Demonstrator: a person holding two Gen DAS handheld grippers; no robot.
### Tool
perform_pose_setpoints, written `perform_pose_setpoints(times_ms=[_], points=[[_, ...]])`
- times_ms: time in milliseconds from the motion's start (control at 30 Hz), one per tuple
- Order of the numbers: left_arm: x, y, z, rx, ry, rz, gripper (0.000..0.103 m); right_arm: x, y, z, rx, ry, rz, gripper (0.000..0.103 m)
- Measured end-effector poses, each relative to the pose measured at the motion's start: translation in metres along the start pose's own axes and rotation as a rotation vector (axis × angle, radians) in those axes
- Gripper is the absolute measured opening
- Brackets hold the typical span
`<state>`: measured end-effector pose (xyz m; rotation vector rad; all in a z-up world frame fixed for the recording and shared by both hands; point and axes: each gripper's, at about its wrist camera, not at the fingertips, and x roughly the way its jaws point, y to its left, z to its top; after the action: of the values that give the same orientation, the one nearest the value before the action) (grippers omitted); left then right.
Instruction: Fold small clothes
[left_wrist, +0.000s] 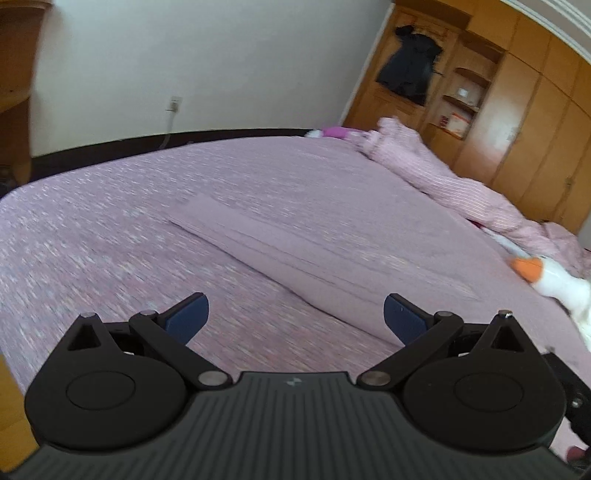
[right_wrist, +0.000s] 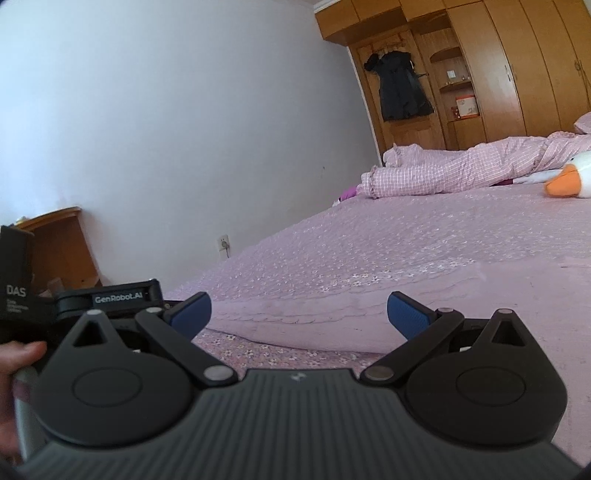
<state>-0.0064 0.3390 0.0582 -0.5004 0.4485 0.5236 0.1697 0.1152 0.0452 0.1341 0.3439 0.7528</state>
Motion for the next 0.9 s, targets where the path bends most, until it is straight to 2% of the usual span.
perform_pose_setpoints(times_ms=[67,133,200,300,400,467,567,633,900], points=[[0.008,0.014,0.007,-0.007,-0.021,-0.007,0.103,0.012,0.004,0.0,0.016,0.016,0.0,0.103],[0.019,0.027,0.012,0.007,-0.034,-0.055,0.103,0.025,0.009,-0.001,0.031,0.031,0.005,0.103],[0.033,0.038,0.016,0.041,-0.019,-0.083,0.103,0.035,0.014,-0.003,0.038,0.039,0.01,0.103],[0.058,0.05,0.02,0.045,0.021,-0.067,0.103,0.042,0.019,-0.01,0.052,0.047,0.009,0.103],[0.08,0.068,0.02,0.008,0.076,-0.142,0.103,0.047,0.021,-0.023,0.072,0.068,0.019,0.103],[0.093,0.081,0.02,-0.045,0.096,-0.166,0.103,0.051,0.018,-0.028,0.085,0.078,0.02,0.103],[0.109,0.101,0.019,-0.178,0.053,-0.221,0.103,0.06,0.012,-0.032,0.12,0.104,0.015,0.103],[0.122,0.111,0.021,-0.226,0.043,-0.267,0.103,0.066,0.005,-0.033,0.145,0.119,0.019,0.103],[0.174,0.118,0.045,-0.297,0.018,-0.342,0.103,0.083,-0.008,-0.032,0.043,0.093,-0.012,0.103]])
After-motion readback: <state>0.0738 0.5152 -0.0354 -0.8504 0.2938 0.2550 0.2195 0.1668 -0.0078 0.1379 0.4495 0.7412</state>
